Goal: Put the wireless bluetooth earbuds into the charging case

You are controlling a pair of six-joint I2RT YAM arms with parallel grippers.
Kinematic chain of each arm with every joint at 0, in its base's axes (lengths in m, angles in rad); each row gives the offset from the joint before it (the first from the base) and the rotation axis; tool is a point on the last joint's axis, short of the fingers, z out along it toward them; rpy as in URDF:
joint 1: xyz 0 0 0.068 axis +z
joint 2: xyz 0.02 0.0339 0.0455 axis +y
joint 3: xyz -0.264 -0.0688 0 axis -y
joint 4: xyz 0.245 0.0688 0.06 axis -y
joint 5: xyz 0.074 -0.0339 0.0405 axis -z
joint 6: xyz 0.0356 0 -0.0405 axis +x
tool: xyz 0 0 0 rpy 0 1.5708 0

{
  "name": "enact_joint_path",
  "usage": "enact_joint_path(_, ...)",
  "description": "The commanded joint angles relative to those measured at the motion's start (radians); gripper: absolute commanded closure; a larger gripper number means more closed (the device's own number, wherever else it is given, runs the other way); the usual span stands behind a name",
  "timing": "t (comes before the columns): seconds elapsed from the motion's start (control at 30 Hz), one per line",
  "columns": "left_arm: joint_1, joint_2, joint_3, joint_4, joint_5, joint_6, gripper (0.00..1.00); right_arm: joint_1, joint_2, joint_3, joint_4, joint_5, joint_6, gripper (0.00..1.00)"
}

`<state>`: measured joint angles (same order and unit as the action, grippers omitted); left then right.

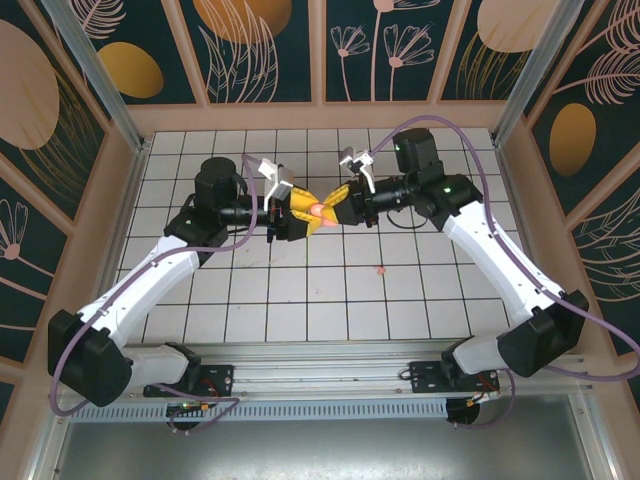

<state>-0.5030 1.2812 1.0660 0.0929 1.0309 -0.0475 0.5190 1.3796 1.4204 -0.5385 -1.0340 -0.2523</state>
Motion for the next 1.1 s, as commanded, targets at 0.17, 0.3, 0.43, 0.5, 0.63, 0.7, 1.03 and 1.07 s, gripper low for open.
enact_joint_path(0.17, -0.001, 0.024, 0.017, 0.068, 0.067, -0.060, 0.55, -0.009, -0.053, -0.038, 0.145, -0.079, 0.031, 0.86)
enact_joint_path(0.3, -0.001, 0.026, 0.011, 0.087, 0.083, -0.080, 0.62, -0.009, -0.048, -0.046, 0.163, -0.099, 0.040, 0.86)
enact_joint_path(0.43, -0.001, 0.024, 0.009, 0.097, 0.087, -0.086, 0.61, -0.010, -0.044, -0.056, 0.175, -0.110, 0.045, 0.86)
enact_joint_path(0.5, -0.002, 0.024, 0.009, 0.100, 0.090, -0.087, 0.63, -0.009, -0.044, -0.058, 0.182, -0.115, 0.051, 0.86)
enact_joint_path(0.63, -0.002, 0.018, 0.010, 0.100, 0.092, -0.081, 0.76, -0.009, -0.044, -0.063, 0.189, -0.115, 0.056, 0.86)
enact_joint_path(0.7, -0.002, 0.012, 0.006, 0.096, 0.080, -0.072, 0.78, -0.009, -0.047, -0.069, 0.189, -0.104, 0.057, 0.86)
enact_joint_path(1.03, -0.001, -0.017, -0.014, 0.059, 0.038, 0.000, 0.82, -0.063, -0.119, -0.176, 0.335, 0.004, 0.193, 0.61)
enact_joint_path(1.07, -0.002, -0.017, -0.012, 0.055, 0.038, 0.002, 0.82, -0.074, -0.123, -0.184, 0.351, 0.007, 0.209, 0.60)
